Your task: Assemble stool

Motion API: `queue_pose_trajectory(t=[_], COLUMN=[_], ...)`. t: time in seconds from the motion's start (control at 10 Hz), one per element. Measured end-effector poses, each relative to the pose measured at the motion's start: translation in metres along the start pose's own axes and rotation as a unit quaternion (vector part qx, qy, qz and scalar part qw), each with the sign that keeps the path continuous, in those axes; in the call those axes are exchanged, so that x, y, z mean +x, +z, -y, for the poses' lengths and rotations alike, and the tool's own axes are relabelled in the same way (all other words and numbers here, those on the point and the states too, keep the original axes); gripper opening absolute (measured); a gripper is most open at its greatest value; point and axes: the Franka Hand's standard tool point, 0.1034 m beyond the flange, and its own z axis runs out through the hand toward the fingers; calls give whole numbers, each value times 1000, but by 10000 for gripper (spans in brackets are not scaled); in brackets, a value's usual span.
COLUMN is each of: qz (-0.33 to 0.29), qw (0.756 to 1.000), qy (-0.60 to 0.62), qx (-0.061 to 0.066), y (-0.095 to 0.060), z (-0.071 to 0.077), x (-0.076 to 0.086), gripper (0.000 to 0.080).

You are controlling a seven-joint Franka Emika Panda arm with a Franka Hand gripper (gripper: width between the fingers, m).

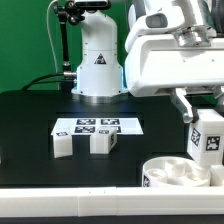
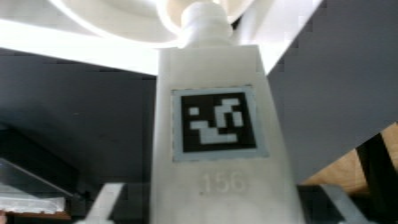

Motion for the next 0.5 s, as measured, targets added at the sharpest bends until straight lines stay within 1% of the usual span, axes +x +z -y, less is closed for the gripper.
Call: queue_pose_trajectory(t=[0.5], qz=[-1], qw=[1000], qy=[-4], qx=[-2], y=[0], z=[-4], x=[0], gripper=[338])
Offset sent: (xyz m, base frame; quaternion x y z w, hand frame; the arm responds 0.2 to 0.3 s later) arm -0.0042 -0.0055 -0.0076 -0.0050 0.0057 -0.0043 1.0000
